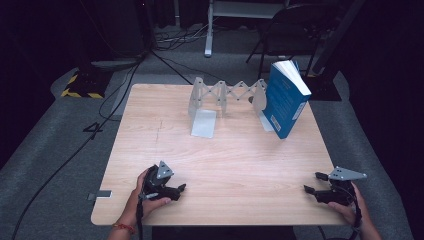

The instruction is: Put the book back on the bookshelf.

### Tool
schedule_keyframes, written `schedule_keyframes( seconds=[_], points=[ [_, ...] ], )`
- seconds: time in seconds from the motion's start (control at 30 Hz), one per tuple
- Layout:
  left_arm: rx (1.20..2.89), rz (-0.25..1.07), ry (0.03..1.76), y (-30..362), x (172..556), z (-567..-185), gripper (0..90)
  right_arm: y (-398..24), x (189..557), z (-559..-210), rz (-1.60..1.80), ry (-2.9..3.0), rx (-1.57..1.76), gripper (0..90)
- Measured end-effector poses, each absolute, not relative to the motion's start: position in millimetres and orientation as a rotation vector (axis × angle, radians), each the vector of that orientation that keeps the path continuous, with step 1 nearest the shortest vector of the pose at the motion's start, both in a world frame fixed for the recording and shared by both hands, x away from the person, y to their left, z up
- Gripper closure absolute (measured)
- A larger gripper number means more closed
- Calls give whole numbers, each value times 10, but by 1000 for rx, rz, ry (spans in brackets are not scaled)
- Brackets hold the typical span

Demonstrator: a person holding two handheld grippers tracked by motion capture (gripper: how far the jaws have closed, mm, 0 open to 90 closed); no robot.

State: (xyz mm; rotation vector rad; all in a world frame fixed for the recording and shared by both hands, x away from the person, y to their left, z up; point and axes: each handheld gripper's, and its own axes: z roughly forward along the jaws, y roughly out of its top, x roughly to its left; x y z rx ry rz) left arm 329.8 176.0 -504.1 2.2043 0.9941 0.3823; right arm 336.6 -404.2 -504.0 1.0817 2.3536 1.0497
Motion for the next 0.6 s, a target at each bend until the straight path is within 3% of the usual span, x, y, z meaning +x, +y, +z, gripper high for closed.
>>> schedule_keyframes(
  seconds=[0.6],
  points=[
    [2204, 379, 990, 1761, 3304, -5042, 150, -4040, 3365, -5040, 1049, 2352, 1081, 229]
  ],
)
